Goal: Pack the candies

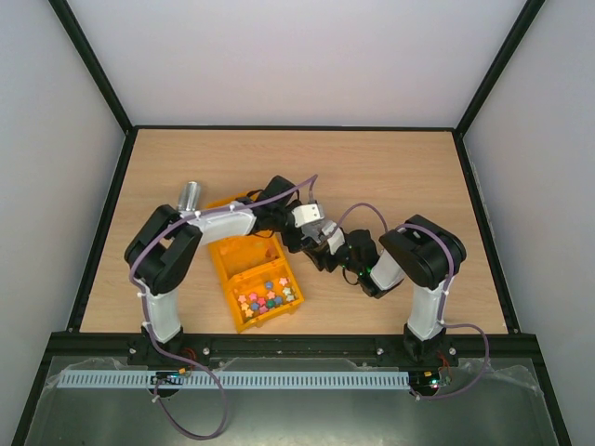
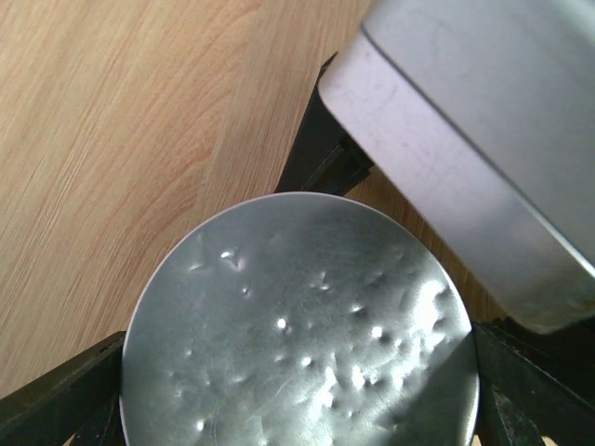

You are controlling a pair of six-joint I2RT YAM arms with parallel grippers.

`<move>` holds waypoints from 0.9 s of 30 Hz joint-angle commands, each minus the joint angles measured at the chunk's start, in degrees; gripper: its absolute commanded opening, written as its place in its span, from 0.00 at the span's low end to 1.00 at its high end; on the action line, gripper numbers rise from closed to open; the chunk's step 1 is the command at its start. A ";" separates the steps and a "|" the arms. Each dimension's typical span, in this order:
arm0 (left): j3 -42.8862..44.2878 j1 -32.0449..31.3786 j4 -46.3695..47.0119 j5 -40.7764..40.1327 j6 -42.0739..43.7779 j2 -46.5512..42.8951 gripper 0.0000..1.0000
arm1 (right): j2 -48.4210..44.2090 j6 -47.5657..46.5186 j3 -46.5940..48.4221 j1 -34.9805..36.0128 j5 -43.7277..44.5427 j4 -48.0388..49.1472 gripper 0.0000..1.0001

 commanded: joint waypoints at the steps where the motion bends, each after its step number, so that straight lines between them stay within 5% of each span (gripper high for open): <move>1: 6.58 1.09 -14.69 7.24 18.67 4.85 0.87 | 0.31 -1.73 -0.21 0.46 -3.72 1.78 0.40; 6: 17.15 1.30 -31.46 7.81 33.73 11.87 0.87 | 0.28 -1.90 -0.21 0.47 -3.83 1.68 0.39; 12: 21.95 1.50 -33.87 3.95 41.56 13.19 0.94 | 0.37 -1.78 -0.04 0.56 -3.58 1.38 0.38; 20: 21.15 3.14 -26.47 6.21 23.05 8.51 1.00 | 0.61 0.00 0.42 0.56 -1.12 0.52 0.38; 27: 7.74 2.00 -14.70 6.90 12.15 -0.54 1.00 | 0.66 0.12 0.43 0.54 -0.71 0.47 0.39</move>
